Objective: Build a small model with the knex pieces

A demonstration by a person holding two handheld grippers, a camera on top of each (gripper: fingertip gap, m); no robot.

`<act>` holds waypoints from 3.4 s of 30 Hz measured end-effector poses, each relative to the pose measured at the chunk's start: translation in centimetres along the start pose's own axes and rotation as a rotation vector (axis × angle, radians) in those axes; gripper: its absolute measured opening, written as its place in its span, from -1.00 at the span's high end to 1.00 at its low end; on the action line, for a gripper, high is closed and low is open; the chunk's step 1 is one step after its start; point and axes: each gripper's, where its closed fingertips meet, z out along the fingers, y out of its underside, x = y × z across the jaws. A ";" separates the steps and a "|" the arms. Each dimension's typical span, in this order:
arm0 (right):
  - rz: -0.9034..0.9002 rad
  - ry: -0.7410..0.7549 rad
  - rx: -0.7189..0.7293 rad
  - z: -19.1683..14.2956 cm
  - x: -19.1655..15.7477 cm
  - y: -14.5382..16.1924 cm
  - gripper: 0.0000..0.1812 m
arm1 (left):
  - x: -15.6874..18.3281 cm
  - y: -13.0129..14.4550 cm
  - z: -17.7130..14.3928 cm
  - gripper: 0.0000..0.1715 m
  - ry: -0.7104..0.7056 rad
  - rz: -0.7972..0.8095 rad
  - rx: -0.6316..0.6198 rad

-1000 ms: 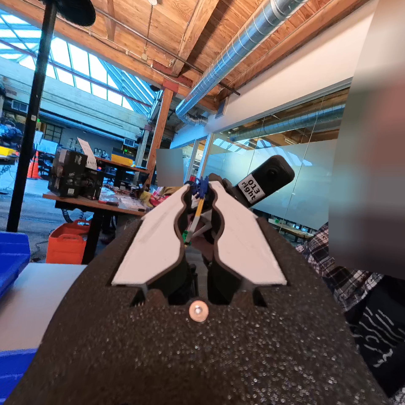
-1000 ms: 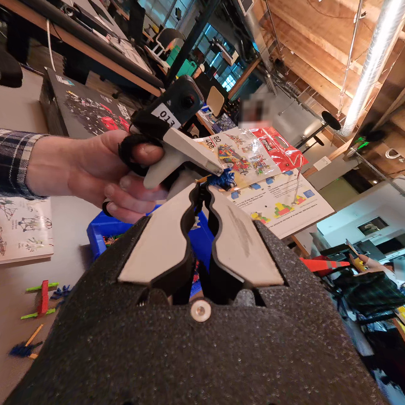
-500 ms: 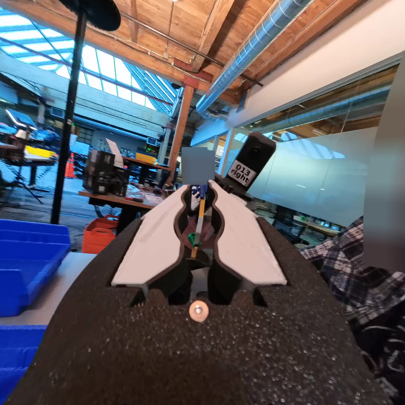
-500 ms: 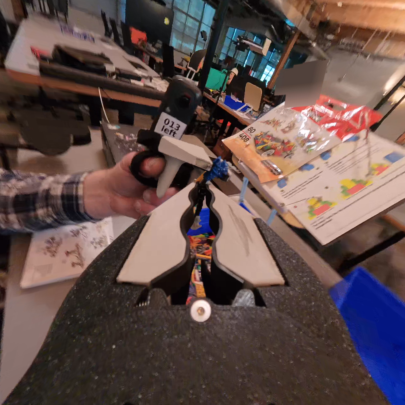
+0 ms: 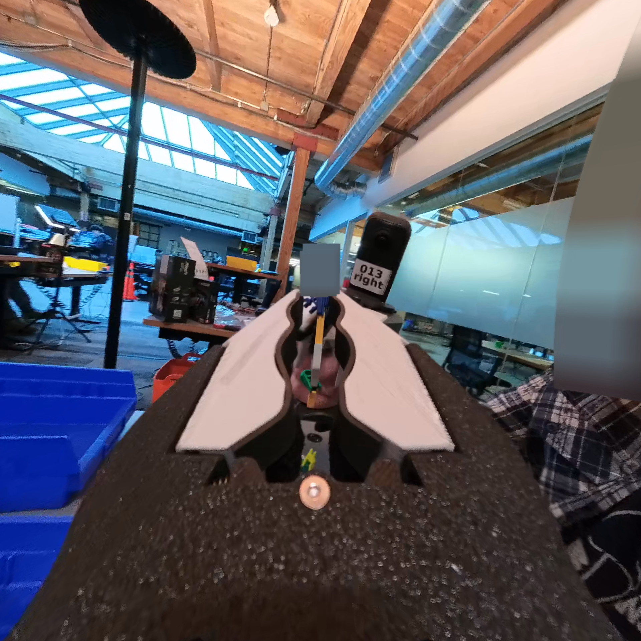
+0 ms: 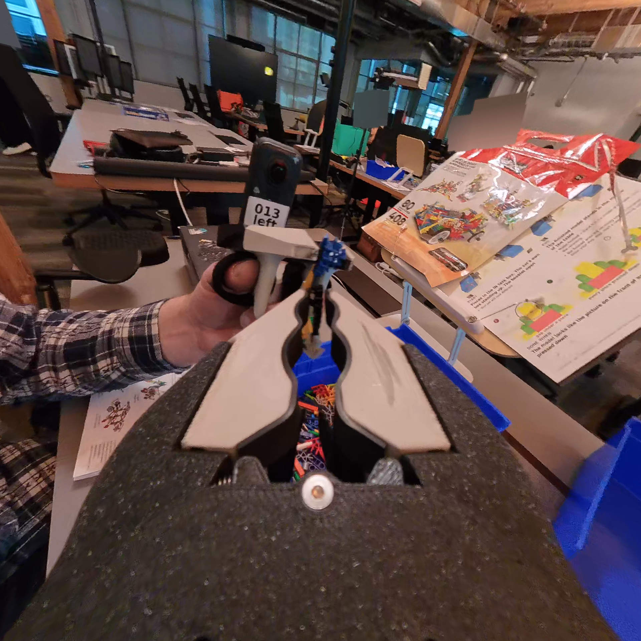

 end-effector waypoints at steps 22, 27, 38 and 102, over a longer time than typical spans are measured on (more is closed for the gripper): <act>-0.565 0.295 -0.121 0.2 0.8 -0.1 0.99 | -1.0 0.1 0.1 0.88 -0.025 -0.169 0.035; -0.199 0.200 0.010 -0.2 1.1 -0.2 1.00 | -0.3 -0.8 -0.1 0.88 -0.046 -0.003 0.069; 0.254 0.129 0.123 0.3 2.0 0.2 0.98 | 0.1 0.3 0.2 0.87 -0.067 0.198 -0.003; 0.463 0.172 0.162 0.1 5.7 0.6 0.98 | -3.2 -0.1 -1.7 1.00 -0.313 0.411 -0.146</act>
